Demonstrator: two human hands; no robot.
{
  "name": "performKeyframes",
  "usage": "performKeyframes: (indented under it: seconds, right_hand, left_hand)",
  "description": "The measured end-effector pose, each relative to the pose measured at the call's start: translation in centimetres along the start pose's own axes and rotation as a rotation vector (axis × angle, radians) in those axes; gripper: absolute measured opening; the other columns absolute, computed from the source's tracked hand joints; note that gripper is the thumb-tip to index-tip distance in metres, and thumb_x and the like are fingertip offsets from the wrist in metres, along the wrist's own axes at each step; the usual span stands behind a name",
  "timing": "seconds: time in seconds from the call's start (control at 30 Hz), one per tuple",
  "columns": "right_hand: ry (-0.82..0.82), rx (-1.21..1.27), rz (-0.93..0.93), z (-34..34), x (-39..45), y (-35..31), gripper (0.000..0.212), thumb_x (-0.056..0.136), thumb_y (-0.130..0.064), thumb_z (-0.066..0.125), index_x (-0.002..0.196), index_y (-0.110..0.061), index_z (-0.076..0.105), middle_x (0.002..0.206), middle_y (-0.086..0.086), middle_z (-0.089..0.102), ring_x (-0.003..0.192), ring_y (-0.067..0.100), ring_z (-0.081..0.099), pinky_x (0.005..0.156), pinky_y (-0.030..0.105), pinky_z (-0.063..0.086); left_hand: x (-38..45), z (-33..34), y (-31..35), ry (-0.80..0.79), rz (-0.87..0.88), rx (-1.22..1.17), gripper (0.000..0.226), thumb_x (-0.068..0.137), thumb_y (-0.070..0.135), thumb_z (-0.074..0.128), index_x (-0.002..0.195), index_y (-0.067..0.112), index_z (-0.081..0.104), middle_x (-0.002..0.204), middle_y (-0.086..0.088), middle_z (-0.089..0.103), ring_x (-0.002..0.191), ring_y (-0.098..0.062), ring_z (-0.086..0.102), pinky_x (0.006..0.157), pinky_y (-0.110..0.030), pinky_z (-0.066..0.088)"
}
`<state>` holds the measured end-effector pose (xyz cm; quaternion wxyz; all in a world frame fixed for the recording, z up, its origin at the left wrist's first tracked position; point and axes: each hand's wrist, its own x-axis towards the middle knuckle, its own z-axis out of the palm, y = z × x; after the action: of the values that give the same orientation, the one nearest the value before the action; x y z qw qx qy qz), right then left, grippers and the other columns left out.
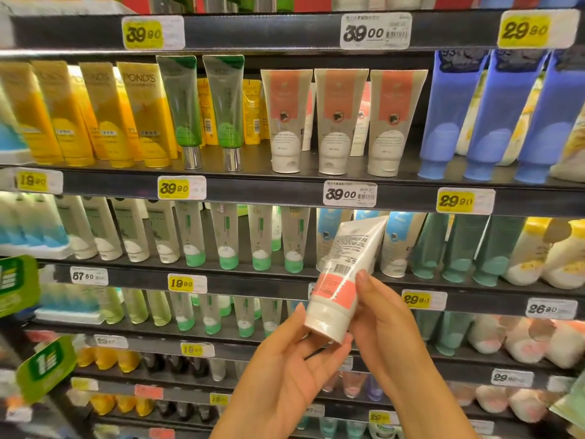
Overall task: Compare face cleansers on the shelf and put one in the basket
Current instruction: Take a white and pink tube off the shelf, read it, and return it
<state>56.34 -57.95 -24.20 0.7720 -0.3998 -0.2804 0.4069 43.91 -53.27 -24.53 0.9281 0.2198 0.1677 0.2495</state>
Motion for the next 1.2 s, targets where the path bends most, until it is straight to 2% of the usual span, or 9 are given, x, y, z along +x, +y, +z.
performKeyframes:
  seconds: [0.1,0.2,0.37,0.47,0.63,0.83,0.97,1.13,1.2]
  right_hand:
    - [0.018,0.048,0.008,0.2,-0.1,0.3,0.040,0.081,-0.030,0.051,0.114,-0.009,0.062,0.105,0.014,0.071,0.101,0.028,0.067,0.086,0.040,0.056]
    - [0.000,0.030,0.029,0.4,-0.3,0.4,0.042,0.080,-0.032,0.053,0.115,-0.011,0.062,0.108,0.013,0.071,0.102,0.026,0.067,0.087,0.040,0.054]
    - [0.033,-0.101,-0.016,0.7,-0.4,0.6,0.042,0.077,-0.035,0.057,0.109,-0.009,0.065,0.101,0.009,0.073,0.091,0.021,0.070,0.073,0.027,0.055]
    - [0.077,-0.079,-0.045,0.8,-0.4,0.9,0.043,0.076,-0.030,0.059,0.112,-0.007,0.063,0.101,0.011,0.073,0.091,0.022,0.070,0.074,0.029,0.057]
    - [0.152,0.033,-0.066,1.2,-0.4,1.1,0.045,0.074,-0.023,0.061,0.114,-0.004,0.052,0.092,0.010,0.074,0.082,0.020,0.071,0.074,0.034,0.059]
    - [0.154,0.050,-0.042,1.2,-0.4,1.2,0.042,0.076,-0.020,0.060,0.113,-0.003,0.049,0.088,0.010,0.074,0.078,0.020,0.070,0.076,0.039,0.058]
    - [0.127,0.024,-0.037,1.0,-0.5,1.0,0.035,0.075,-0.019,0.061,0.106,-0.006,0.056,0.087,0.006,0.074,0.078,0.017,0.071,0.064,0.029,0.058]
    - [0.110,-0.090,-0.017,1.2,-0.6,1.1,0.056,0.066,-0.031,0.067,0.113,-0.005,0.057,0.088,0.003,0.073,0.080,0.015,0.069,0.068,0.028,0.054]
    - [0.121,-0.146,-0.003,1.3,-0.5,1.2,0.065,0.058,-0.038,0.071,0.113,-0.005,0.058,0.085,0.001,0.071,0.077,0.013,0.068,0.069,0.030,0.051]
  left_hand:
    - [-0.2,-0.3,0.2,0.024,0.011,0.048,0.044,0.071,0.013,0.063,0.108,-0.011,0.059,0.108,-0.035,0.063,0.093,-0.042,0.067,0.076,-0.048,0.056]
    - [-0.4,-0.6,0.4,0.048,0.039,0.108,0.033,0.072,0.012,0.064,0.097,-0.010,0.067,0.107,-0.034,0.064,0.090,-0.042,0.067,0.071,-0.046,0.058]
    - [-0.5,-1.3,0.7,0.086,0.076,0.175,0.037,0.073,0.010,0.063,0.106,-0.007,0.062,0.108,-0.029,0.066,0.091,-0.040,0.068,0.069,-0.044,0.059]
    - [-0.6,-1.1,0.9,0.078,0.067,0.119,0.035,0.072,0.010,0.064,0.102,-0.009,0.065,0.107,-0.030,0.066,0.093,-0.041,0.067,0.073,-0.047,0.058]
    - [-0.7,-0.9,0.9,0.043,-0.034,-0.023,0.043,0.074,0.017,0.062,0.106,-0.011,0.059,0.101,-0.034,0.066,0.083,-0.041,0.069,0.067,-0.047,0.059]
    - [-0.6,-1.3,1.1,-0.019,-0.070,-0.021,0.041,0.077,0.014,0.060,0.109,-0.012,0.059,0.109,-0.035,0.062,0.091,-0.041,0.068,0.077,-0.050,0.055]
    - [-0.3,-1.7,1.0,0.012,-0.002,0.074,0.044,0.075,0.012,0.061,0.113,-0.010,0.059,0.110,-0.033,0.063,0.089,-0.040,0.067,0.073,-0.046,0.058]
    - [-0.1,-1.9,1.0,0.054,0.078,0.206,0.050,0.069,0.004,0.062,0.117,-0.006,0.055,0.095,-0.022,0.070,0.084,-0.033,0.066,0.071,-0.041,0.058]
    - [0.0,-2.0,1.0,0.071,0.098,0.244,0.052,0.066,0.002,0.063,0.117,-0.006,0.054,0.097,-0.022,0.069,0.085,-0.032,0.064,0.072,-0.039,0.057]
